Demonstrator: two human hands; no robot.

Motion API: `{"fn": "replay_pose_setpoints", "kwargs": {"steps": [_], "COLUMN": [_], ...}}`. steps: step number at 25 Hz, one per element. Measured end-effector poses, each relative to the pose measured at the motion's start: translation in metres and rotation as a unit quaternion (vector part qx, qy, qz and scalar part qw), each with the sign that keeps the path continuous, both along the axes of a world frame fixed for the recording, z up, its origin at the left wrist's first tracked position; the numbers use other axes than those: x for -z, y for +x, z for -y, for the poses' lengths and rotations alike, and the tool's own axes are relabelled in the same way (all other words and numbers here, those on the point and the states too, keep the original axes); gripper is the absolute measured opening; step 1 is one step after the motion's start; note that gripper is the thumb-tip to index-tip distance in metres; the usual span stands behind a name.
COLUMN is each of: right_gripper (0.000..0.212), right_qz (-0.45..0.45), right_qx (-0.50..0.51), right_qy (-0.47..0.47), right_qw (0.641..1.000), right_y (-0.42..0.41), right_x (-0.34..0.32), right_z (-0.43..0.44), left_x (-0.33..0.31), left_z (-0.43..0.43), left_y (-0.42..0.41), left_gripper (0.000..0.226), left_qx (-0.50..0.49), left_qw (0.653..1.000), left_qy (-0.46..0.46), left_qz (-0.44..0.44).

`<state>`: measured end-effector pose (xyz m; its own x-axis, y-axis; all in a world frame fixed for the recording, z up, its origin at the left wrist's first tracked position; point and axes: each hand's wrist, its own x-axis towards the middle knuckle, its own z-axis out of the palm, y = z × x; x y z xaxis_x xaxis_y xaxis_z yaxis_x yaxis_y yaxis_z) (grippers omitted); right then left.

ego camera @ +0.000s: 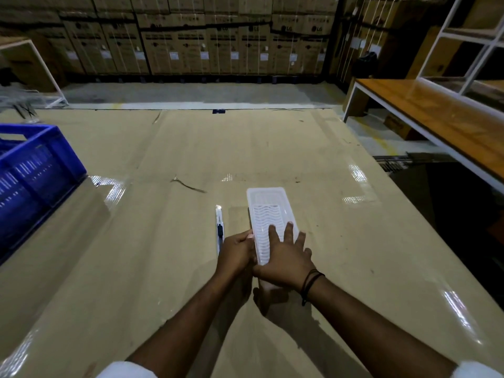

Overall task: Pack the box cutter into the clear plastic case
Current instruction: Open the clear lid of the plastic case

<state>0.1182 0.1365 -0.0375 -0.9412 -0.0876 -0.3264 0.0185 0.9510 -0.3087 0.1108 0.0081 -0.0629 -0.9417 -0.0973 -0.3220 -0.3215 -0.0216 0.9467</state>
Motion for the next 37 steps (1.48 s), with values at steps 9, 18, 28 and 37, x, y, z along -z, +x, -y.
{"fn": "replay_pose_setpoints", "kwargs": {"steps": [9, 18, 28, 37], "right_gripper": [0.073, 0.061, 0.033, 0.034], "right_qz": [0.012, 0.093, -0.164, -0.086], "right_qx": [0.105, 0.257, 0.263, 0.225], "right_qy": [-0.55, -0.787, -0.266, 0.016], "right_qw": [0.828, 0.553, 0.913, 0.97], "right_y": [0.002, -0.015, -0.028, -0.022], "right_x": [-0.026, 0.03, 0.048, 0.046], "right_z": [-0.06, -0.128, -0.129, -0.112], "left_x": [0.0, 0.003, 0.006, 0.009], "left_z": [-0.001, 0.003, 0.004, -0.001], "left_y": [0.007, 0.002, 0.005, 0.007], "left_gripper": [0.03, 0.031, 0.034, 0.034], "left_qx": [0.042, 0.058, 0.07, 0.074], "left_qw": [0.995, 0.993, 0.987, 0.976], "left_qy": [-0.067, -0.084, -0.126, -0.185], "left_qz": [-0.069, -0.059, -0.077, -0.09]}}
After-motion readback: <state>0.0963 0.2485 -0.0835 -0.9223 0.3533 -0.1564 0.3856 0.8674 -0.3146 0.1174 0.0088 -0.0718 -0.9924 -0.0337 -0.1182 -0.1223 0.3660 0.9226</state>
